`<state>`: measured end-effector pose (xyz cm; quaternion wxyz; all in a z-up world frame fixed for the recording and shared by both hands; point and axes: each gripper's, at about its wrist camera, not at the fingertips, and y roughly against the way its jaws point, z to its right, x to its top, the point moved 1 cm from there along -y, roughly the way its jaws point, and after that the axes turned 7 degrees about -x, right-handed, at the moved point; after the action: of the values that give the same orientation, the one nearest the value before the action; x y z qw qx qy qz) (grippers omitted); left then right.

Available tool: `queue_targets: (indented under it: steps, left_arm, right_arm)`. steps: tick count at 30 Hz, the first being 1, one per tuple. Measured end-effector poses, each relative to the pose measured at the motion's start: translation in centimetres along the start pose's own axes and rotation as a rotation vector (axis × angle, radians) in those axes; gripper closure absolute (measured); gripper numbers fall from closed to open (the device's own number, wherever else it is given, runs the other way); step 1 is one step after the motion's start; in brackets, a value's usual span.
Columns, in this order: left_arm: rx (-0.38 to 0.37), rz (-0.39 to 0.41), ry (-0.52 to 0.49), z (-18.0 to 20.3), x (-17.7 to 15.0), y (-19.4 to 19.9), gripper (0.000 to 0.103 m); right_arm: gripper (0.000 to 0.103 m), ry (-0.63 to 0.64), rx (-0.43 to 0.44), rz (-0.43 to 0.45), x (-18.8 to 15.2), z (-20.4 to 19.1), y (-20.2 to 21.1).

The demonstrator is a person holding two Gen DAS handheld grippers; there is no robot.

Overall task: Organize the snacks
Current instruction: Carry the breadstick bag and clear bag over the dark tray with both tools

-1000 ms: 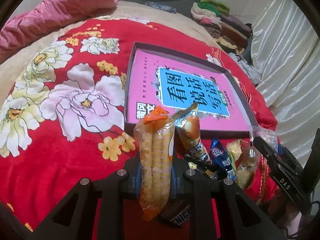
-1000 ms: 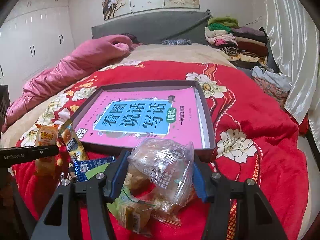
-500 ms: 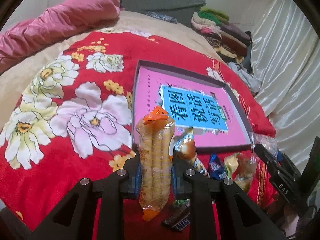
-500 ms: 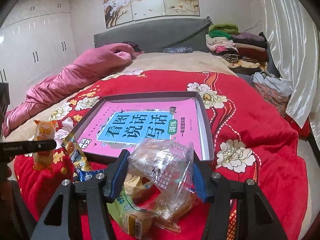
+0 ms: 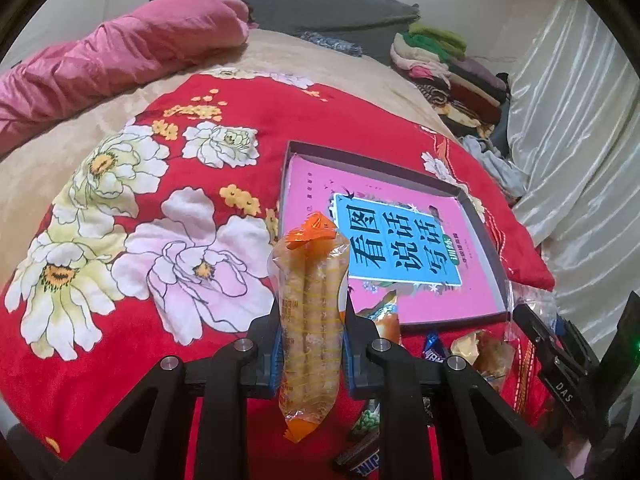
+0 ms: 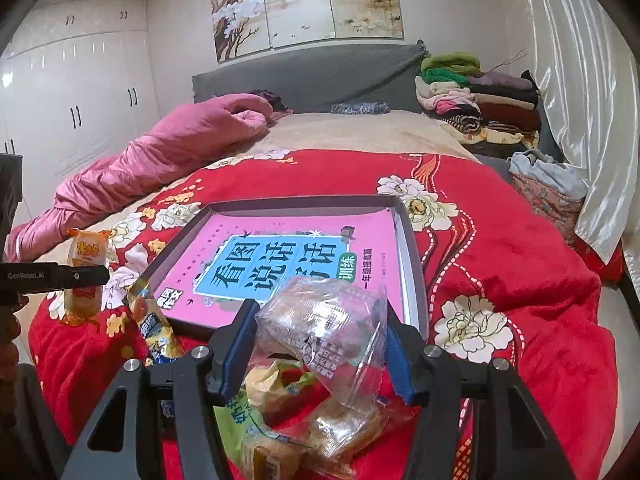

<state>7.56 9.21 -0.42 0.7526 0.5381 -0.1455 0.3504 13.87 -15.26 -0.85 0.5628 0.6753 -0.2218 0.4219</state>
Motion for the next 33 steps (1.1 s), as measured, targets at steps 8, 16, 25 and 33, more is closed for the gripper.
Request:
queue_targets:
  steps: [8,16,25,33]
  left_arm:
    - [0.013,-0.003,-0.029,0.8,1.0,-0.9,0.080]
    - [0.019,-0.018,-0.055,1.5,2.0,-2.5,0.080]
    - [0.023,-0.026,-0.063,1.9,3.5,-4.2,0.080]
    - [0.022,-0.020,-0.050,1.7,4.6,-5.4,0.080]
  right_arm:
    - [0.045,0.000,-0.003,0.001,0.5,0.7,-1.3]
    - [0.045,-0.036,0.008,-0.015,1.0,1.7,-2.6]
    - [0.045,-0.052,0.009,-0.030,1.3,2.3,-3.8]
    - [0.045,-0.054,0.011,-0.030,1.6,2.4,-4.4]
